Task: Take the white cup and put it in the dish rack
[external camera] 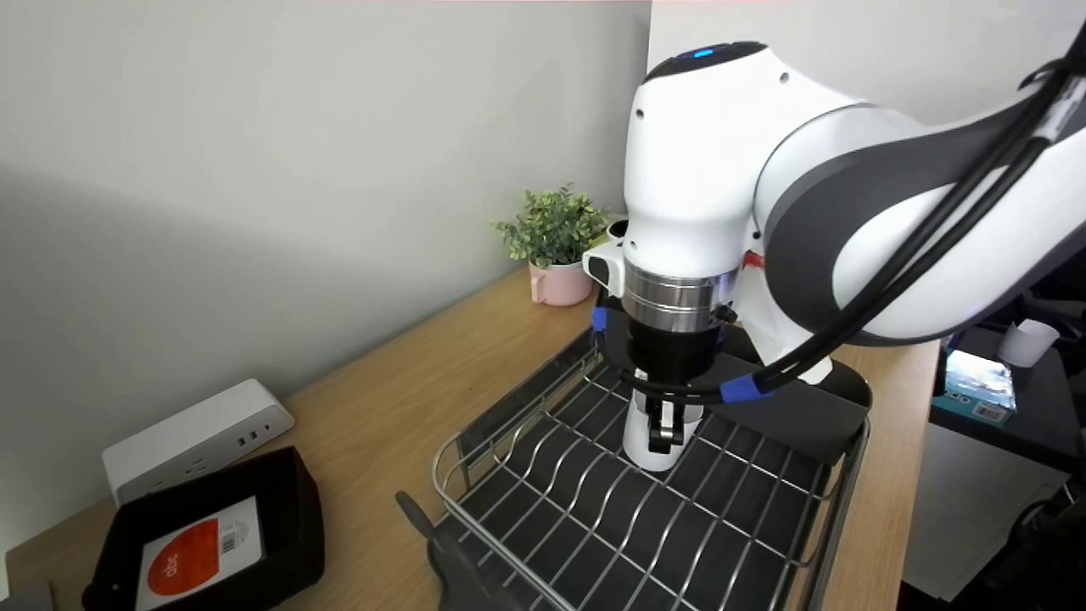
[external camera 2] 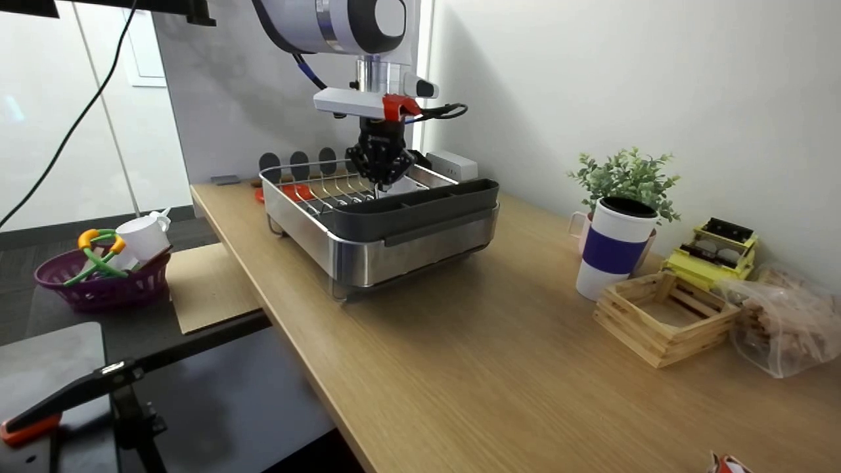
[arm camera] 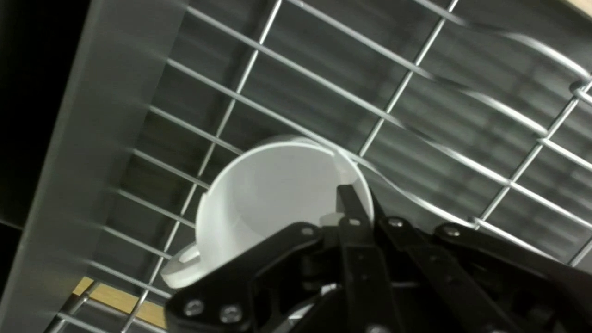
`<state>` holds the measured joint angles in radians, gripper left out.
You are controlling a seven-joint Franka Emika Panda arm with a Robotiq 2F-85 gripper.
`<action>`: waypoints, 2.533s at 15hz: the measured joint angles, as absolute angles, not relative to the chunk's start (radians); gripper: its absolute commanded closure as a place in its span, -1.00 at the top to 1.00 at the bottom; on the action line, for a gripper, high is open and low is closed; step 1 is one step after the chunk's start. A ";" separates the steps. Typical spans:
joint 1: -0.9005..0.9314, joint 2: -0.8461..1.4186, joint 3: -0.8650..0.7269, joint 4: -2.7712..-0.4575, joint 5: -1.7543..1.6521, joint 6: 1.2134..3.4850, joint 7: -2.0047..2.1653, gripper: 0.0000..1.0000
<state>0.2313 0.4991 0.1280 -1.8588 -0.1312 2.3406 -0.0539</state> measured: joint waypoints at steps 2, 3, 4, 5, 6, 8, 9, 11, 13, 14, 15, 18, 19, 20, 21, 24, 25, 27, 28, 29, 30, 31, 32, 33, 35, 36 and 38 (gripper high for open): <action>0.231 0.505 0.128 -1.846 -0.132 2.335 -0.058 -0.99; 0.231 0.507 0.128 -1.842 -0.132 2.334 -0.060 -0.99; 0.231 0.508 0.128 -1.840 -0.132 2.334 -0.061 -0.99; 0.231 0.509 0.128 -1.838 -0.132 2.334 -0.063 -0.96; 0.232 0.510 0.128 -1.837 -0.132 2.333 -0.065 -0.96; 0.232 0.511 0.128 -1.836 -0.133 2.333 -0.066 -0.96; 0.232 0.511 0.128 -1.836 -0.133 2.333 -0.066 -0.96; 0.232 0.511 0.128 -1.836 -0.133 2.333 -0.066 -0.96; 0.232 0.511 0.128 -1.835 -0.133 2.332 -0.066 -0.96; 0.232 0.511 0.128 -1.835 -0.133 2.332 -0.066 -0.96; 0.232 0.512 0.128 -1.835 -0.133 2.332 -0.066 -0.96; 0.232 0.512 0.128 -1.834 -0.133 2.331 -0.066 -0.99; 0.232 0.512 0.128 -1.834 -0.133 2.331 -0.066 -0.99; 0.232 0.512 0.128 -1.834 -0.133 2.331 -0.065 -0.99; 0.232 0.512 0.128 -1.834 -0.133 2.332 -0.065 -0.62; 0.232 0.512 0.128 -1.834 -0.133 2.332 -0.063 -0.17; 0.233 0.512 0.128 -1.834 -0.134 2.332 -0.062 -0.04; 0.236 0.511 0.128 -1.834 -0.140 2.334 -0.059 0.23; 0.238 0.511 0.128 -1.834 -0.146 2.335 -0.056 0.39; 0.240 0.510 0.128 -1.834 -0.154 2.336 -0.052 0.51; 0.243 0.509 0.128 -1.834 -0.161 2.337 -0.049 0.66; 0.245 0.507 0.128 -1.834 -0.169 2.338 -0.045 0.79; 0.247 0.505 0.128 -1.834 -0.175 2.339 -0.042 0.94; 0.249 0.503 0.128 -1.834 -0.183 2.340 -0.037 0.98; 0.253 0.502 0.128 -1.835 -0.200 2.347 -0.026 1.00; 0.255 0.501 0.128 -1.835 -0.207 2.351 -0.020 1.00; 0.258 0.499 0.128 -1.838 -0.223 2.360 -0.007 1.00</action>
<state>0.2583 0.4994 0.1279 -1.8382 -0.2231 2.3598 -0.0069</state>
